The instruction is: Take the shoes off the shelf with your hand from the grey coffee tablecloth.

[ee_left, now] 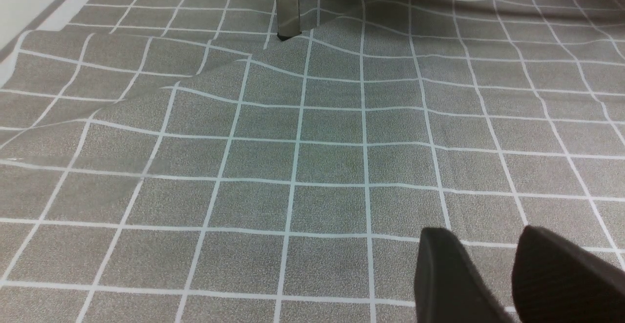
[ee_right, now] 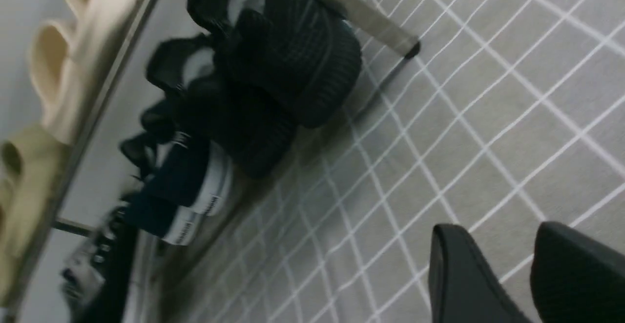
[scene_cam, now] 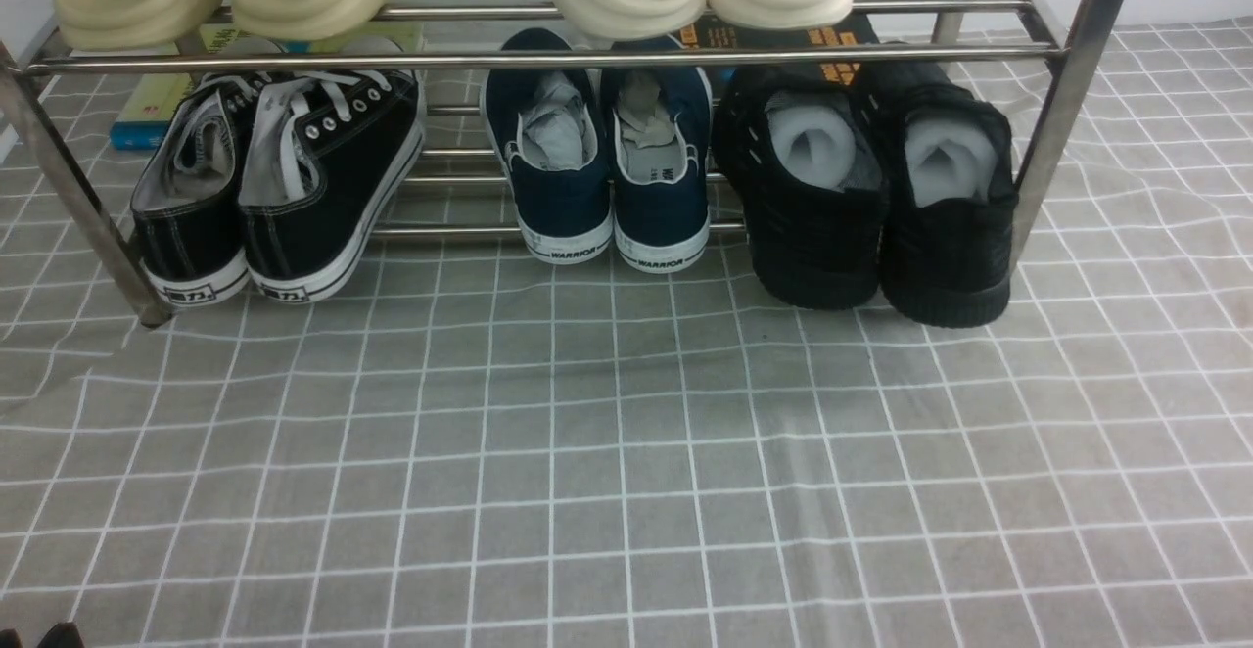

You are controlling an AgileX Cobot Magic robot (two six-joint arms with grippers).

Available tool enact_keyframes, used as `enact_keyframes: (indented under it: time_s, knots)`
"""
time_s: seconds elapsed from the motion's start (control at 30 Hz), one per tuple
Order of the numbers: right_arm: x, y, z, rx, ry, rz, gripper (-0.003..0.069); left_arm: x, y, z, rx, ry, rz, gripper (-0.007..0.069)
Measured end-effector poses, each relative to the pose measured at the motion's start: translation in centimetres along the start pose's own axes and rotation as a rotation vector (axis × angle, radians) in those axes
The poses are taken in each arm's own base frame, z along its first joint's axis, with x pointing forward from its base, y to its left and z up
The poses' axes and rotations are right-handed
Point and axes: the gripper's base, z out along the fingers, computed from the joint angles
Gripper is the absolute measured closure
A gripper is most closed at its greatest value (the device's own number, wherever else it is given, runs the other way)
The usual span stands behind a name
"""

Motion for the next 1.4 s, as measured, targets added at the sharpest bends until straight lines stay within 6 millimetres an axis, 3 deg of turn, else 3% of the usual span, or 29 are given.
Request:
enact_keyframes:
  time_s: [0.2,0.4,0.43,0.5,0.57,0.63,0.67,0.73,0.8,0.83,0.87,0.9,1.03,1.07,1.1,1.17,1.2,1.27,1.3,1.37,1.4]
  knots:
    - [-0.3,0.8,-0.2,-0.045,-0.013,0.035,0.0431,0.0,0.0,0.0,0.000,0.000,0.000,0.0385]
    - [-4.4,7.9,-3.6,-0.249,-0.275,-0.383,0.0560,0.0,0.0,0.0,0.000,0.001,0.000,0.0385]
    - [-5.5,10.2,-4.7,-0.270,-0.343,-0.527,0.0621,0.0,0.0,0.0,0.000,0.001,0.000,0.0385]
    - [-6.5,12.5,-4.9,-0.262,-0.330,-0.638,0.0666,0.0,0.0,0.0,0.000,0.001,0.000,0.0385]
    - [-6.7,13.4,-4.6,-0.250,-0.259,-0.665,0.0673,0.0,0.0,0.0,0.000,0.001,0.000,0.0385]
    - [-6.3,14.9,-2.2,-0.182,0.072,-0.687,0.0673,0.0,0.0,0.0,0.000,0.001,0.000,0.0385]
    - [-6.3,14.9,-2.2,-0.182,0.072,-0.687,0.0673,0.0,0.0,0.0,0.000,0.001,0.000,0.0385]
    - [-5.7,15.1,0.9,-0.081,0.434,-0.675,0.0665,0.0,0.0,0.0,0.000,0.001,0.000,0.0385]
    - [-5.7,15.0,2.2,-0.045,0.543,-0.670,0.0661,0.0,0.0,0.0,0.000,0.001,0.000,0.0385]
    - [-5.8,14.8,4.4,0.005,0.679,-0.654,0.0653,0.0,0.0,0.0,0.000,0.001,0.000,0.0385]
    - [-5.9,14.6,5.1,0.016,0.705,-0.649,0.0650,0.0,0.0,0.0,0.000,0.001,0.000,0.0385]
    - [-6.1,14.4,7.8,0.027,0.796,-0.636,0.0631,0.0,0.0,0.0,0.000,0.001,0.000,0.0385]
    - [-5.5,15.0,11.7,-0.049,0.922,-0.652,0.0565,0.0,0.0,0.0,0.000,0.001,0.000,0.0385]
    - [-4.7,16.2,13.5,-0.121,0.976,-0.683,0.0512,0.0,0.0,0.0,0.000,0.001,0.000,0.0385]
    - [-4.5,16.3,13.5,-0.130,0.981,-0.688,0.0504,0.0,0.0,0.0,0.000,0.001,0.000,0.0385]
    - [-3.6,19.0,16.7,-0.207,1.026,-0.761,0.0420,0.0,0.0,0.0,0.000,0.001,0.000,0.0385]
    - [-3.3,19.2,16.9,-0.213,1.034,-0.773,0.0407,0.0,0.0,0.0,0.000,0.001,0.000,0.0385]
    - [-2.7,21.6,20.3,-0.207,1.042,-0.867,0.0333,0.0,0.0,0.0,0.000,0.001,0.000,0.0385]
    - [-2.6,21.8,20.5,-0.203,1.043,-0.876,0.0328,0.0,0.0,0.0,0.000,0.001,0.000,0.0385]
    - [-1.7,22.7,23.5,-0.125,1.050,-0.979,0.0281,0.0,0.0,0.0,0.000,0.001,0.000,0.0385]
    - [-1.8,23.0,23.5,-0.124,1.042,-0.990,0.0278,0.0,0.0,0.0,0.000,0.001,0.000,0.0385]
